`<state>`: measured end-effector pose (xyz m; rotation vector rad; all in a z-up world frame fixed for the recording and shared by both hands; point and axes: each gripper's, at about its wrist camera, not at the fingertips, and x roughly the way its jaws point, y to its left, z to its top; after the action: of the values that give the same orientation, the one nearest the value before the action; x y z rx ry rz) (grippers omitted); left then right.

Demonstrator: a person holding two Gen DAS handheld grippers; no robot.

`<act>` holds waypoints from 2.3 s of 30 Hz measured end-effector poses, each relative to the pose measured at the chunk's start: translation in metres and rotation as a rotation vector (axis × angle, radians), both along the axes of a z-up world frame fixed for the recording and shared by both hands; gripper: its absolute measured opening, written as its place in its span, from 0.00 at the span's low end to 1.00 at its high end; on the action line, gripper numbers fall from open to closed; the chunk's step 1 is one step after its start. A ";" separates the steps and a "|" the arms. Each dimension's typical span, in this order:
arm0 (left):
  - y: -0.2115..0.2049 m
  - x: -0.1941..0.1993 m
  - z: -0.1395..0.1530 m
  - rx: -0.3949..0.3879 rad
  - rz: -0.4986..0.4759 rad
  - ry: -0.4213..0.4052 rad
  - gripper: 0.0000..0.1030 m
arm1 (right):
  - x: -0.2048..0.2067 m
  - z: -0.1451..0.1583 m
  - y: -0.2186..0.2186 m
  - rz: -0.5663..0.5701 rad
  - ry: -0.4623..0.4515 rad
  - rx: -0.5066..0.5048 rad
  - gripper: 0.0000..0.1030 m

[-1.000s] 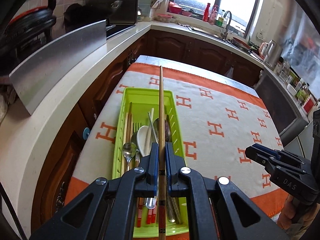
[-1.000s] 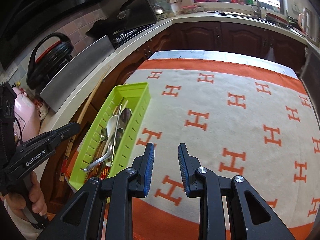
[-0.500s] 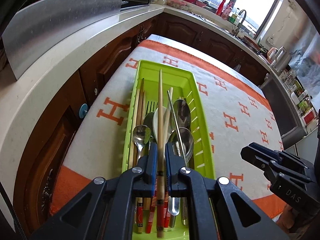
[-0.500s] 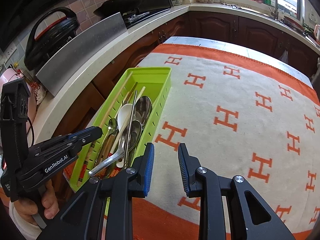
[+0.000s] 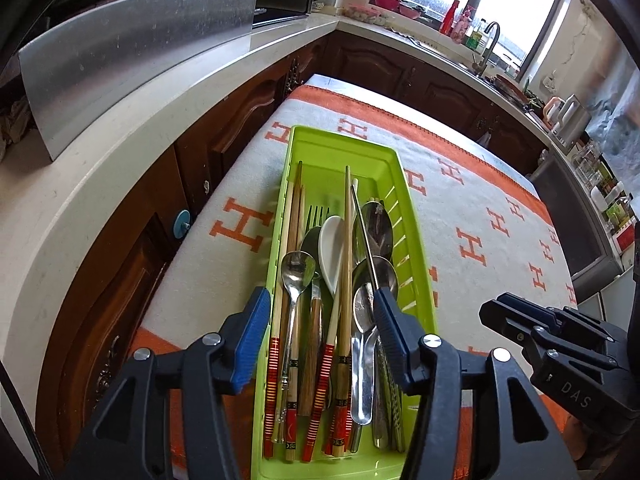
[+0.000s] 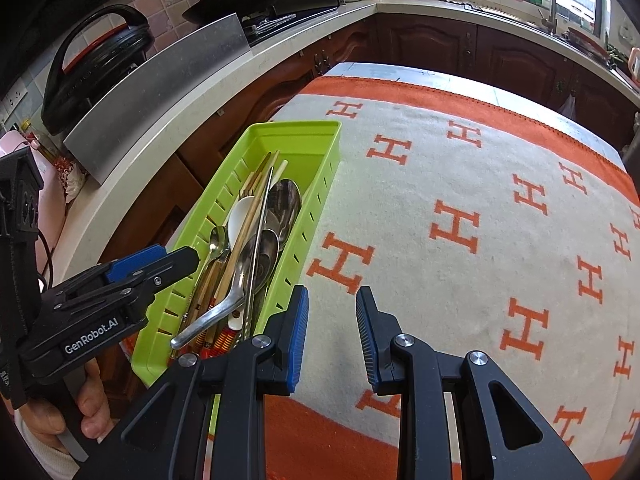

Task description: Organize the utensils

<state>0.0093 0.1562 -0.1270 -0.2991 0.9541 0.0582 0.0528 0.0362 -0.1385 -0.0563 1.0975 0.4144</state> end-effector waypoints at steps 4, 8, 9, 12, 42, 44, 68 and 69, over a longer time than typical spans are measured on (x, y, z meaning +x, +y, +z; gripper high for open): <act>-0.001 -0.001 0.003 0.006 -0.009 -0.003 0.56 | -0.003 0.002 -0.002 -0.005 0.000 0.002 0.24; -0.005 -0.006 0.007 0.024 -0.017 -0.008 0.71 | -0.006 0.004 -0.005 -0.009 -0.004 0.005 0.24; -0.007 -0.007 0.008 0.030 -0.021 -0.008 0.72 | -0.007 0.005 -0.006 -0.012 -0.005 0.007 0.24; -0.010 -0.009 0.010 0.040 -0.032 -0.006 0.78 | -0.011 0.008 -0.010 -0.020 -0.008 0.011 0.24; -0.068 -0.033 0.051 0.151 -0.147 -0.036 0.99 | -0.068 0.077 -0.088 -0.136 -0.117 0.051 0.24; -0.073 -0.033 0.058 0.159 -0.148 -0.036 0.99 | -0.071 0.084 -0.092 -0.142 -0.117 0.057 0.24; -0.139 -0.026 0.133 0.199 -0.199 -0.114 0.99 | -0.112 0.185 -0.146 -0.237 -0.239 0.073 0.51; -0.141 -0.026 0.135 0.202 -0.194 -0.121 0.99 | -0.114 0.186 -0.148 -0.245 -0.243 0.073 0.51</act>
<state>-0.0168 0.0153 0.0084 -0.0231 0.8458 -0.0405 -0.0611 -0.1120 0.0480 0.0894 0.8362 0.2204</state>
